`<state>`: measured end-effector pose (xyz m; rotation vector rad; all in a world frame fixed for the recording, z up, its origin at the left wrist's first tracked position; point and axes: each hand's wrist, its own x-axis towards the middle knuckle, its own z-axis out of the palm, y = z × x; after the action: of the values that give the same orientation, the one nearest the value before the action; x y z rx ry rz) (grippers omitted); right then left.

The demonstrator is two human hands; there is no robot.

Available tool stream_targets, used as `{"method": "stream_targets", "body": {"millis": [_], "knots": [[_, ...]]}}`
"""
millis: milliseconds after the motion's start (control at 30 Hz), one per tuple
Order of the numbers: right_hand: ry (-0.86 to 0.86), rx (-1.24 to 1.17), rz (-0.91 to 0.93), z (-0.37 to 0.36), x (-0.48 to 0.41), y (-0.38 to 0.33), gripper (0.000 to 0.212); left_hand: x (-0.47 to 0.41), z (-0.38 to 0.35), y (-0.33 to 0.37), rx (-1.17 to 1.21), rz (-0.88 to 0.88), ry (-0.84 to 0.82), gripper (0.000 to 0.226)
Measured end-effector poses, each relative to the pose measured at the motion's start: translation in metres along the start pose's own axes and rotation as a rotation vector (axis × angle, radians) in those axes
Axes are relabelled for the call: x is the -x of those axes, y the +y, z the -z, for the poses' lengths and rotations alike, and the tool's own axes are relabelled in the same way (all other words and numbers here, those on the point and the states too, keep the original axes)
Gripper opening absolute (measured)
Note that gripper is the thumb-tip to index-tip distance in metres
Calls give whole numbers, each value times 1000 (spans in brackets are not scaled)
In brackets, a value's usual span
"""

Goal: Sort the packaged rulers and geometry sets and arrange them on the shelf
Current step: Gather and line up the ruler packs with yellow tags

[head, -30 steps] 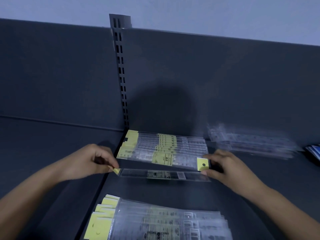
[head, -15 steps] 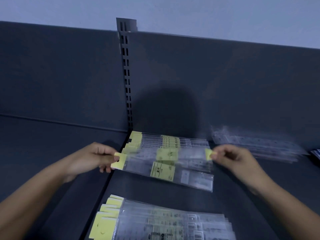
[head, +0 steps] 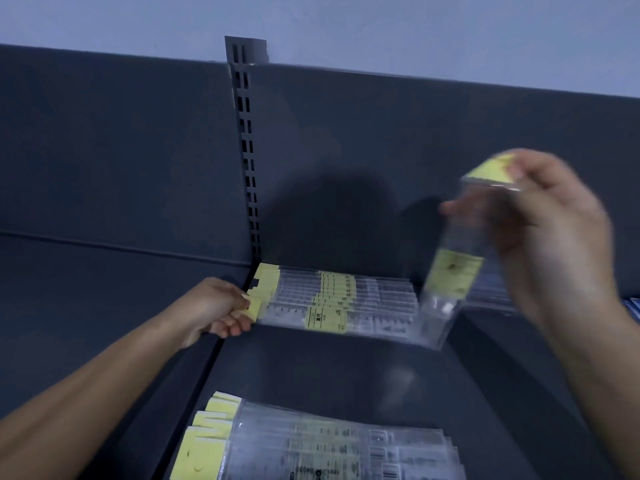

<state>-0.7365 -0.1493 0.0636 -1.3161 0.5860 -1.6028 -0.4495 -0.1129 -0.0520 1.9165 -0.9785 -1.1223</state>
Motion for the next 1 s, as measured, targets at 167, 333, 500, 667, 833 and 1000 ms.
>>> {"method": "stream_targets", "body": {"millis": [167, 333, 500, 667, 833, 1000], "knots": [[-290, 329, -517, -69, 13, 64, 24, 29, -8, 9, -649, -635, 350, 30], [-473, 510, -446, -91, 12, 102, 26, 55, -5, 44, 564, -282, -383, 37], [-519, 440, -482, -86, 13, 107, 20, 50, -14, 44, 326, -265, -230, 13], [-846, 430, -726, -39, 26, 102, 29, 24, -3, 38, 632, -213, 67, 13], [-687, 605, -776, 19, 11, 104, 10, 9, 14, 12, 648, -138, 162, 20], [-582, 912, -702, 48, 8, 115, 29, 4, 9, -4, 101, -201, 93, 21]]}}
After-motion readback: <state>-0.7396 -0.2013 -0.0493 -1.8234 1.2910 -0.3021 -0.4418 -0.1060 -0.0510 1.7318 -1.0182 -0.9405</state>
